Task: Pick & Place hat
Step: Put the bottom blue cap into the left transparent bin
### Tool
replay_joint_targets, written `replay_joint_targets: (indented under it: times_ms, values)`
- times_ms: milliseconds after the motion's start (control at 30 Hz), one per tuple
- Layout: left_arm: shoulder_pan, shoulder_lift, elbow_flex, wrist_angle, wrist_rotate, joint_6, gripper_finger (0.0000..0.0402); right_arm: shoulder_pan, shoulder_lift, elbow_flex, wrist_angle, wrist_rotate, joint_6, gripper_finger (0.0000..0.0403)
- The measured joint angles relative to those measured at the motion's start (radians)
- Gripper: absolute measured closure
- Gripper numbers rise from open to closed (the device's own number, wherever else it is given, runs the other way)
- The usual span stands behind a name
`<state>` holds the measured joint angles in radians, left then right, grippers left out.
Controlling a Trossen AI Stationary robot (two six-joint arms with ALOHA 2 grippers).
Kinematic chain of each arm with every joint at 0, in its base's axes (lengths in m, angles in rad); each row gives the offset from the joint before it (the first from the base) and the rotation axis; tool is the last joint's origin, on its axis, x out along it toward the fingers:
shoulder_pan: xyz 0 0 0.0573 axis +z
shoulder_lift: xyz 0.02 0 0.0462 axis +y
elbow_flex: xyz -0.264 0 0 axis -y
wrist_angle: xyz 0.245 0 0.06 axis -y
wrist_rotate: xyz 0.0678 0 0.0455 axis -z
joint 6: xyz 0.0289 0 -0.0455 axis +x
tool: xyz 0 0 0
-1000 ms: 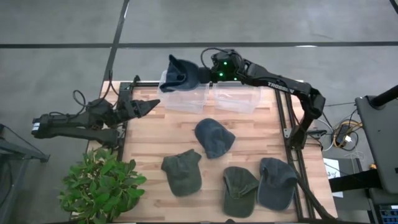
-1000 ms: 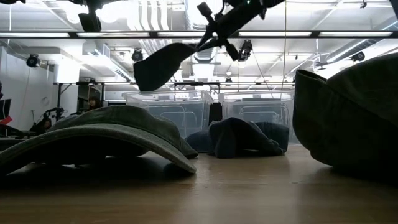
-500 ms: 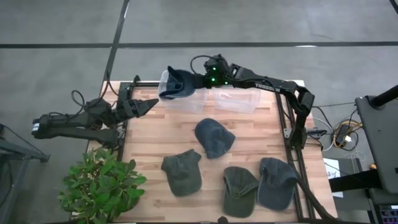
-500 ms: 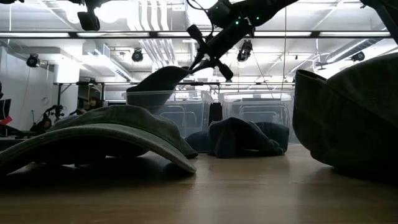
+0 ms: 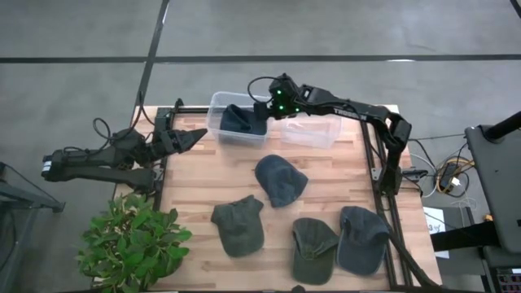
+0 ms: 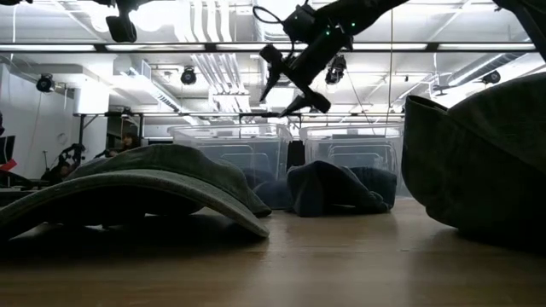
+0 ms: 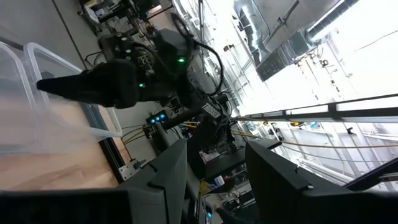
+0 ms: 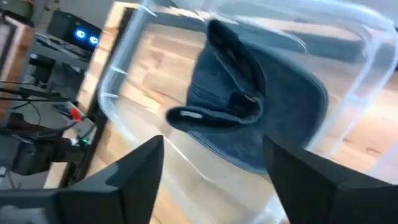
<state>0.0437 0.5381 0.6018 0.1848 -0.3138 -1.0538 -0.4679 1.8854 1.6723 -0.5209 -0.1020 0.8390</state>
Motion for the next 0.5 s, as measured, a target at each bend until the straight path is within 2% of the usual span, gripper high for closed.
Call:
replay_joint_targets:
  times_ms: [167,300,500]
  values:
    - [0.0,0.0,0.0,0.0,0.0,0.0,0.0246,0.012,-0.002,0.058,-0.011,-0.019,-0.033,0.0104]
    - [0.0,0.0,0.0,-0.004,0.0,0.0,0.0246,0.049,-0.016,0.127,-0.032,-0.102,-0.119,0.0103]
    - [-0.001,0.003,-0.002,-0.033,0.001,0.01,0.0246,0.139,-0.027,0.255,-0.287,-0.116,-0.289,0.0121]
